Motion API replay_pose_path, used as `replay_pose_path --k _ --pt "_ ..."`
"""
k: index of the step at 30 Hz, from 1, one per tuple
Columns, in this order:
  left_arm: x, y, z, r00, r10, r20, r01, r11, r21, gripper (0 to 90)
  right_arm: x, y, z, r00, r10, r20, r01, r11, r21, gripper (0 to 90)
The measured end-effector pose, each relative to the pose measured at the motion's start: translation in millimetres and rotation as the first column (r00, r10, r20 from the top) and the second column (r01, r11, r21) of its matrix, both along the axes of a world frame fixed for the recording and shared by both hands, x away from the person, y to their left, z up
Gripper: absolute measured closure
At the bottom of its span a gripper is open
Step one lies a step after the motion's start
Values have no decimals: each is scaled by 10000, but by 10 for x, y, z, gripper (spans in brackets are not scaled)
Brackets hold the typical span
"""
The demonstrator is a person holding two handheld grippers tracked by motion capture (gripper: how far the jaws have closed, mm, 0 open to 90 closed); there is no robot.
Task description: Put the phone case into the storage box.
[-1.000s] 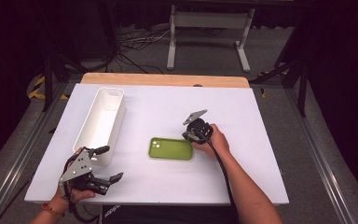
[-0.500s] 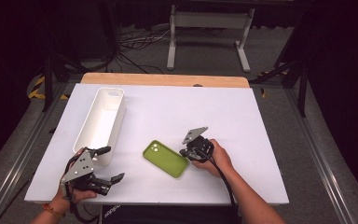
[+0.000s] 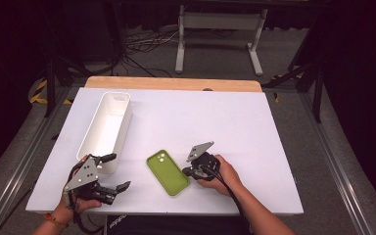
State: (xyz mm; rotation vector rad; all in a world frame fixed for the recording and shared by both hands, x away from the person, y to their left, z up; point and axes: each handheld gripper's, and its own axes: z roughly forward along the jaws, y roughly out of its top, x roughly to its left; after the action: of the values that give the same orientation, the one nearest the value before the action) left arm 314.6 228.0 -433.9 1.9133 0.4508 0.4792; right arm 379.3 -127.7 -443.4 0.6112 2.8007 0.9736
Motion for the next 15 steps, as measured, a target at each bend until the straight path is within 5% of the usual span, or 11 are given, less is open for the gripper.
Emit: replay_pose_path --k 10,15 --pt "-5 14 18 10000 -21 39 21 10000 -7 42 10 -3 -9 9999 -105 15 105 9997 236 797" --pt "-12 37 37 9999 92 133 -91 10000 -26 41 14 31 82 9989 -306 349 293 9989 370 664"
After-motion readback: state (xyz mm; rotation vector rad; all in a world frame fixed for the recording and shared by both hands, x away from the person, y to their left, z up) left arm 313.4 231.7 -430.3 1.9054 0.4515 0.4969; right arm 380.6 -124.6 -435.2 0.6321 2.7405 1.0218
